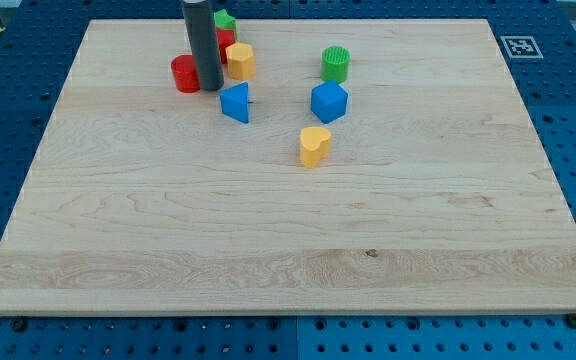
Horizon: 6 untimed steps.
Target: Place the green star top of the green circle
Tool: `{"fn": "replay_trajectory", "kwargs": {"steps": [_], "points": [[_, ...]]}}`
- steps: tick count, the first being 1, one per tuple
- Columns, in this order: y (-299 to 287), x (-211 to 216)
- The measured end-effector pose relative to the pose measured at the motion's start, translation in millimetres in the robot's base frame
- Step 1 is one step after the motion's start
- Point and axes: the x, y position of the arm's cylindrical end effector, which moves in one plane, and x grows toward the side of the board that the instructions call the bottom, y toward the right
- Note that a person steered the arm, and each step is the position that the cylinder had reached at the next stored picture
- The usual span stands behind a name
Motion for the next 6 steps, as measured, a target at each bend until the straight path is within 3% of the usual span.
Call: {"fn": "replay_trajectory", "kwargs": {"steps": [2, 4, 6], "points": [[-2.6, 24.3], [-83.6, 24.1], [-129.7, -62.2]]}}
